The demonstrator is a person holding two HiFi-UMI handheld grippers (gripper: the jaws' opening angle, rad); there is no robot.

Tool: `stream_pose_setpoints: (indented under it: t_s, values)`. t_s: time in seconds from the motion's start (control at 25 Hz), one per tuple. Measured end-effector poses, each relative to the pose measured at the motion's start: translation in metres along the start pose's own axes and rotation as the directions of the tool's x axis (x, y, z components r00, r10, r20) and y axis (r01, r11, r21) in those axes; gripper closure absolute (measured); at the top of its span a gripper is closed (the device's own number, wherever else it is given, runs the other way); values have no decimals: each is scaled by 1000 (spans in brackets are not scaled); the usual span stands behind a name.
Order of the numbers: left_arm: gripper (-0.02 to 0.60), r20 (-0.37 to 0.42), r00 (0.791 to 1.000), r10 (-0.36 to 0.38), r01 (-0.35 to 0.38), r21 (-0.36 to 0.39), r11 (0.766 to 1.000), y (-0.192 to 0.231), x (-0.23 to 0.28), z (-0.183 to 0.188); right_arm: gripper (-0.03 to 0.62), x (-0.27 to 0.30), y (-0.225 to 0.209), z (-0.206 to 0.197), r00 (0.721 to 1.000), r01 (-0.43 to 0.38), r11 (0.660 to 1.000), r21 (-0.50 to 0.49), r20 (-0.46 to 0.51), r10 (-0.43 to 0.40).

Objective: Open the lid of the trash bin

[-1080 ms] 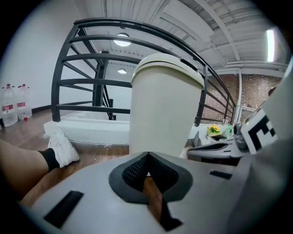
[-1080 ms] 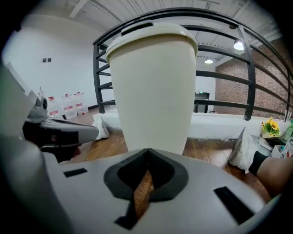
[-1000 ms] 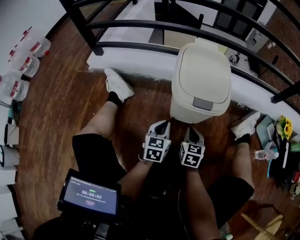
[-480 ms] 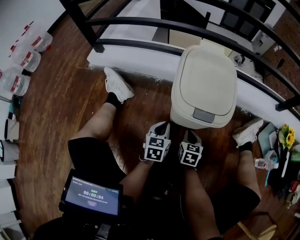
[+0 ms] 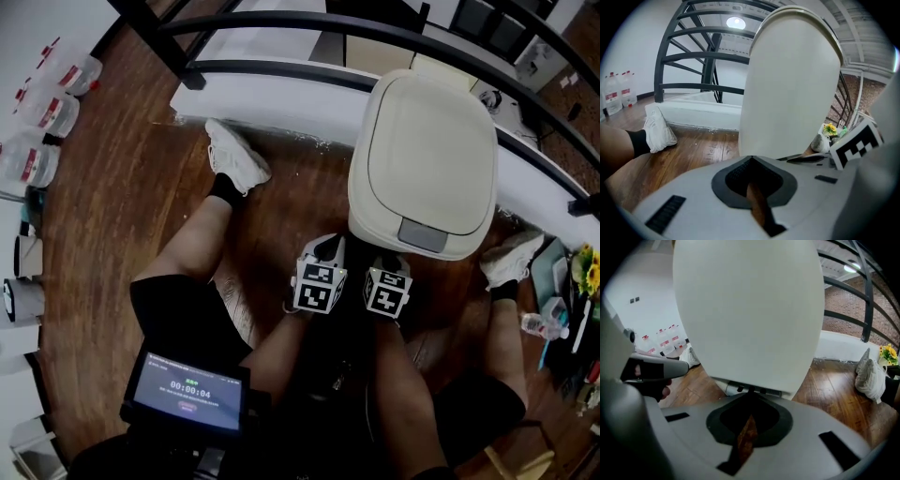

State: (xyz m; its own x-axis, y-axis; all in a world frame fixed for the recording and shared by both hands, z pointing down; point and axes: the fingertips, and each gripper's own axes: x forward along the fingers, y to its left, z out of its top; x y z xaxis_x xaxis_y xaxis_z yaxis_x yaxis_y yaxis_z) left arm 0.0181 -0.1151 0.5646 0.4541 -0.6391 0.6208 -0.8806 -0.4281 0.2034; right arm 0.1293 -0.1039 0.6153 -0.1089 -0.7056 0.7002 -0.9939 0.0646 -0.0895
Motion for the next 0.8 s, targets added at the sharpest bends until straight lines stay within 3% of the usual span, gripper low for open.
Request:
stream_pose_setpoints:
  t_s: [0.28,0.8]
  values:
    - [583,-17,1000,16,-17,-55,998,21,10,-9,589,18,-4,-12,999,12,1000,10,-51,-12]
    - [583,-23,1000,-10,9,-31,999,11,13,-14,589,31,-2,-21,997,4,1000,-7,-80,-5]
